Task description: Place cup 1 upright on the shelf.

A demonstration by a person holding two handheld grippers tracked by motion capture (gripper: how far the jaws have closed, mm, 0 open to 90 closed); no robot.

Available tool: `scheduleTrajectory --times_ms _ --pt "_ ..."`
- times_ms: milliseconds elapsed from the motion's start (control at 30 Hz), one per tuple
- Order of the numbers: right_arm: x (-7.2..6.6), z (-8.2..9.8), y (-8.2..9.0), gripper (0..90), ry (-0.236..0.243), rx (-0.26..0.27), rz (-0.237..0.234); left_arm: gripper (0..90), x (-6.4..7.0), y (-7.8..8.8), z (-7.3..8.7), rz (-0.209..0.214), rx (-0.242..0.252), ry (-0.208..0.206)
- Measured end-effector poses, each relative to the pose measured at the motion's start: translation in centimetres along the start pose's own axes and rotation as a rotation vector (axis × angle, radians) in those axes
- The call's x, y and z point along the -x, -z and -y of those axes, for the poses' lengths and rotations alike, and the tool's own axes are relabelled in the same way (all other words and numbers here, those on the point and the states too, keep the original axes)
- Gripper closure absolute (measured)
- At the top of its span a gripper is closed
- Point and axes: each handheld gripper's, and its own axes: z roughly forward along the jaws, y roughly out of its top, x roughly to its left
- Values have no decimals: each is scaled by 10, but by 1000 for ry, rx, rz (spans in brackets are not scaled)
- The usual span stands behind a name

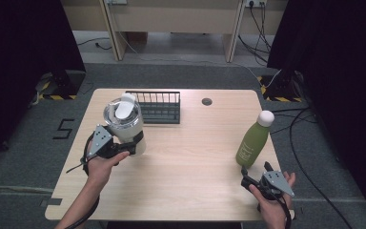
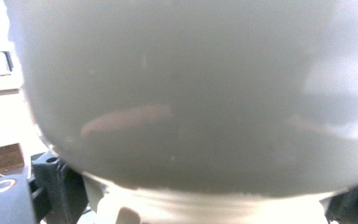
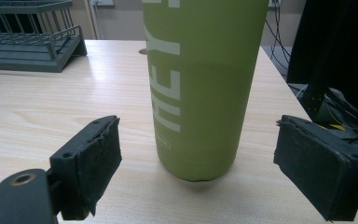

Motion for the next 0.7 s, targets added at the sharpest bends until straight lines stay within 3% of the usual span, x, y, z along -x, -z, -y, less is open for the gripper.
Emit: scheduleTrajectory --times_ms 700 --pt "0 0 0 145 0 -1 -2 86 -8 -15 -14 -14 30 -12"
